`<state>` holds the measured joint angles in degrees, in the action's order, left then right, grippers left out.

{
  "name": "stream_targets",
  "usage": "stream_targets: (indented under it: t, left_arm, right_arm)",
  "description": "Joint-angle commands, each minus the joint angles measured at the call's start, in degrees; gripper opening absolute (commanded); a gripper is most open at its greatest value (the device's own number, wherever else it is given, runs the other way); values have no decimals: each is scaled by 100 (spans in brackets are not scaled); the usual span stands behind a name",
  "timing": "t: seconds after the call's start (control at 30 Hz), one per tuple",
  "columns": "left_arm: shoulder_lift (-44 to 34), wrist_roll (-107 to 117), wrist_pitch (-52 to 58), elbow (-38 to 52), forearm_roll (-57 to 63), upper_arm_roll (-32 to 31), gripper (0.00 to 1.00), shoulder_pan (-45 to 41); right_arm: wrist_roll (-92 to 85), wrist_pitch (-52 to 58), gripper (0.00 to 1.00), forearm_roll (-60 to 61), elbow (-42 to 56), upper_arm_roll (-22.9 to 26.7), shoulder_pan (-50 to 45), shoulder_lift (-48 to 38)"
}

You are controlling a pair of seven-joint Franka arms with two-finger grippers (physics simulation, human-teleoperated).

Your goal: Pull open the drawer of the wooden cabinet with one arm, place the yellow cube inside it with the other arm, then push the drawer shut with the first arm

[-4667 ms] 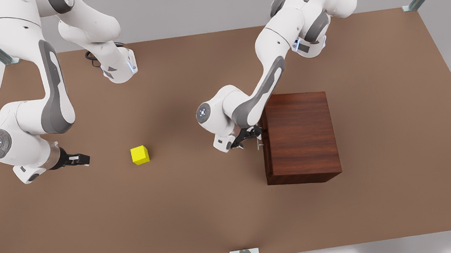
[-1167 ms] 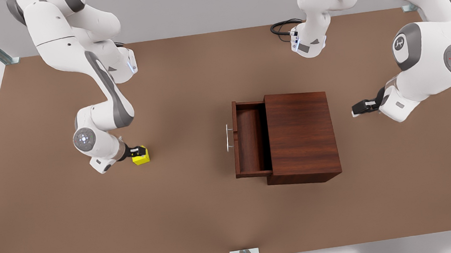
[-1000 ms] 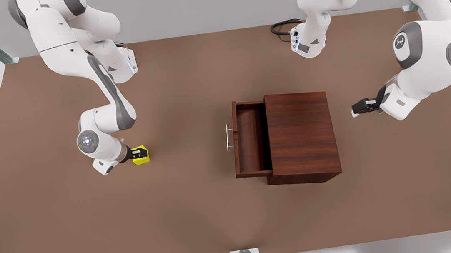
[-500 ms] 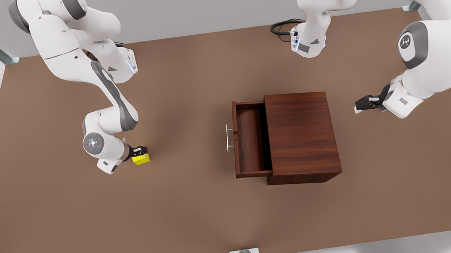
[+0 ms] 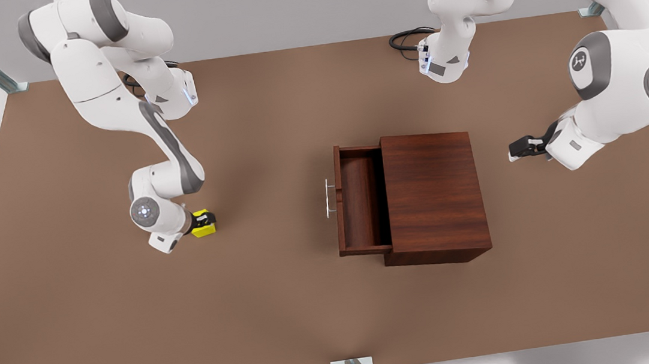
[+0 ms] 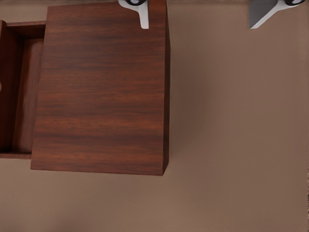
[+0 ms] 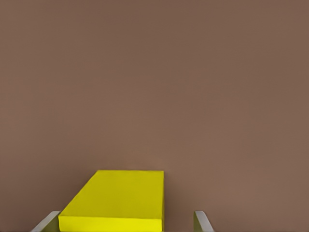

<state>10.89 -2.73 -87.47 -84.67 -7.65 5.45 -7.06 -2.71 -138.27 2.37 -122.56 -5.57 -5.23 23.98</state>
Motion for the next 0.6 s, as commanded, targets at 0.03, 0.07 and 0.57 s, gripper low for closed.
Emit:
stream_targets:
  t: [0.03, 0.07, 0.57]
  left_arm:
    - [-8, -43, 11, 3, 53, 0, 100, 3]
    - [-8, -52, 11, 3, 53, 0, 100, 3]
    - [-8, -43, 19, 3, 53, 0, 100, 3]
  right_arm:
    - [-300, -245, 100, 9, -5, 3, -13, 37]
    - [-300, -245, 100, 9, -14, 3, -13, 37]
    - [-291, -412, 97, 27, -110, -23, -57, 151]
